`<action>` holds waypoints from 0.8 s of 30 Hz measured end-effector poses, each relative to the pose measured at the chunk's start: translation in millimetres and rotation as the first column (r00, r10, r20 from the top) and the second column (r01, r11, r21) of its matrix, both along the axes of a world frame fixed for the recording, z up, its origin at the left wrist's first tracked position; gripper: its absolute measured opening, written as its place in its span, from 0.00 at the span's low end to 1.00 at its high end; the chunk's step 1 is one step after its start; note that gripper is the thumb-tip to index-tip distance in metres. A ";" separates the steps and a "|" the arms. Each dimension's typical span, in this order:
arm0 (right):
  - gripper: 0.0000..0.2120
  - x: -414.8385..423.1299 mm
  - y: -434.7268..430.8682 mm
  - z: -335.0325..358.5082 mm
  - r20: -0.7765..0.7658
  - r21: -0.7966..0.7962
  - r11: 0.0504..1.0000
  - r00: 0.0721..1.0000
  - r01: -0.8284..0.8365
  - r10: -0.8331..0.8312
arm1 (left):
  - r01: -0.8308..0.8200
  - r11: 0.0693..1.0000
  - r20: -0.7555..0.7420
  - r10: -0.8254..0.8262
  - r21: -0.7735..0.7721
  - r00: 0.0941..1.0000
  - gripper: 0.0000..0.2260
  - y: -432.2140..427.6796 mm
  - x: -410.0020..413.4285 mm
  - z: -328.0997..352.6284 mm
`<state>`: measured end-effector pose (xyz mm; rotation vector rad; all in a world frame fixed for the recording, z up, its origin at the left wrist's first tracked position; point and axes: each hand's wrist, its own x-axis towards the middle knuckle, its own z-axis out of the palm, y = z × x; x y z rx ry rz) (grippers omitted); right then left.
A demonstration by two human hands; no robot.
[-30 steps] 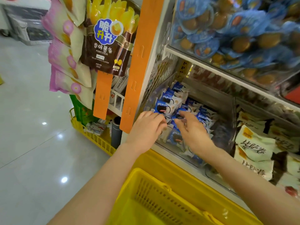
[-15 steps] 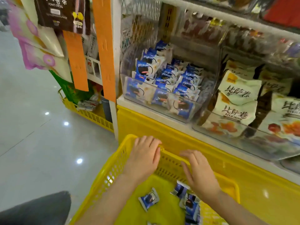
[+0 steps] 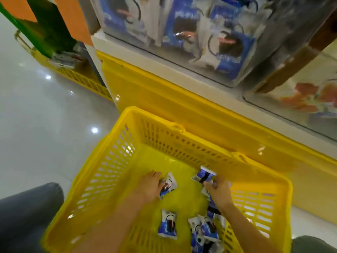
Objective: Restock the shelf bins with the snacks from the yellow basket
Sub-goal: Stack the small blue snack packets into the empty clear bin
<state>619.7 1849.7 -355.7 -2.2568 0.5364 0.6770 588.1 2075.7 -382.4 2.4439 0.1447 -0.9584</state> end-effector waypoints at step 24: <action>0.06 -17.4 41.0 6.0 0.279 0.159 0.987 0.960 -0.025 -0.021 | -0.878 0.346 -0.559 0.678 -0.330 0.477 0.21 -44.8 -5.7 23.8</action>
